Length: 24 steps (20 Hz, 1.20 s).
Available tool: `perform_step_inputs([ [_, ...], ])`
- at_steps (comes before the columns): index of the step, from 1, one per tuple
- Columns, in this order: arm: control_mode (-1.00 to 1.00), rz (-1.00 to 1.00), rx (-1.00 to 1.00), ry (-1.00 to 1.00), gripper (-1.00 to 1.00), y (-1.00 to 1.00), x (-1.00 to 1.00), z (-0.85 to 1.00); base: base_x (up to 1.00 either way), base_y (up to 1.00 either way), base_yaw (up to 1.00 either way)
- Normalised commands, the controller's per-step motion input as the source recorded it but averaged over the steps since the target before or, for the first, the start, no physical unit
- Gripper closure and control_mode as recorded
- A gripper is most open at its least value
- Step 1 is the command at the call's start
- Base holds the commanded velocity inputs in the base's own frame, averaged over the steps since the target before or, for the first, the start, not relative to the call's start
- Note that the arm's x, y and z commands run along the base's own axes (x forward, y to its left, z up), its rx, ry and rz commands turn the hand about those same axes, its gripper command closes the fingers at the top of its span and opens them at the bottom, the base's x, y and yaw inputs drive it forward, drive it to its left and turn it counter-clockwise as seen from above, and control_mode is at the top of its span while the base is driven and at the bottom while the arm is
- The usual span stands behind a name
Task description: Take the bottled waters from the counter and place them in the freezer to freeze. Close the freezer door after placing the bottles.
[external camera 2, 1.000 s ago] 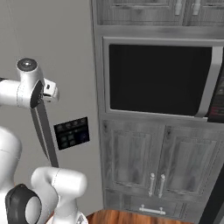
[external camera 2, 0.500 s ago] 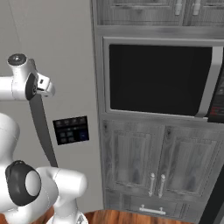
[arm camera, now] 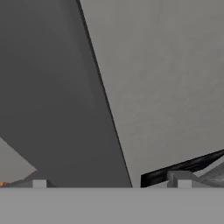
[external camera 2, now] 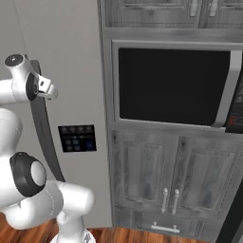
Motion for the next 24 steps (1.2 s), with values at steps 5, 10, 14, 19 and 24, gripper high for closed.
perform_step_inputs([
  [5,-1.00,-0.05,-0.01,0.00,-1.00,0.08,0.42,0.00,0.00,0.00,0.00],
  [10,-1.00,-0.01,0.00,0.05,-1.00,0.00,0.38,0.10,0.00,0.00,0.00],
  [14,-1.00,0.00,0.00,0.01,-1.00,0.00,0.42,0.08,0.00,0.00,0.00],
  [19,-1.00,0.00,0.00,0.01,-1.00,0.00,0.48,0.01,0.00,0.00,0.00],
  [24,-1.00,0.00,-0.01,0.00,-1.00,0.00,0.45,0.00,0.00,0.00,0.00],
])
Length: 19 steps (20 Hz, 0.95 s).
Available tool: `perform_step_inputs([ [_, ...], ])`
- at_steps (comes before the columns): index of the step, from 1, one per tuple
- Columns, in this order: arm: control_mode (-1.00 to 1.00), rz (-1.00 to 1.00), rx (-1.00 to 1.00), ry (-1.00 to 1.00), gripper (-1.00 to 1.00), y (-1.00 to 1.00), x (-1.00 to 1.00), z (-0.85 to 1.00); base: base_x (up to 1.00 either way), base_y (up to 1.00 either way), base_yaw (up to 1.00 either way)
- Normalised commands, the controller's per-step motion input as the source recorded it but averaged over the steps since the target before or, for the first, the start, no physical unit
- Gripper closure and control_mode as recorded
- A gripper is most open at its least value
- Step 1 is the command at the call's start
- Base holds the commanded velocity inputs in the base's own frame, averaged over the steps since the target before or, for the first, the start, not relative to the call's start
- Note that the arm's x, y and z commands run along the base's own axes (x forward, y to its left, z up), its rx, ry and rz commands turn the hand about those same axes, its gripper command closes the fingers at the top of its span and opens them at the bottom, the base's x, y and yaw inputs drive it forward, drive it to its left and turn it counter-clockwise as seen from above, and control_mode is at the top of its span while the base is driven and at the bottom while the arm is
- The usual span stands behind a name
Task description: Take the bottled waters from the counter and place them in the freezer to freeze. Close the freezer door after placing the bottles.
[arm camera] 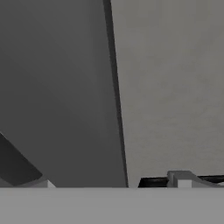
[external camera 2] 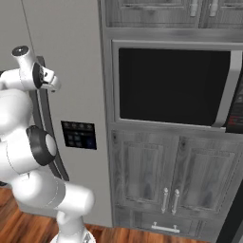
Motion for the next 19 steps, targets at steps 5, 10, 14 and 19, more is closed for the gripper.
perform_step_inputs([
  [5,-1.00,0.00,-0.01,0.00,-1.00,0.00,0.42,0.00,0.00,0.00,0.00],
  [10,-1.00,0.00,-0.01,0.00,-1.00,0.00,0.39,0.00,0.00,0.00,0.00],
  [14,-1.00,-0.01,-0.02,0.00,-1.00,0.00,0.41,0.00,0.00,0.00,0.00],
  [19,-1.00,-0.01,-0.03,0.00,-1.00,0.00,0.40,0.00,0.00,0.00,0.00],
])
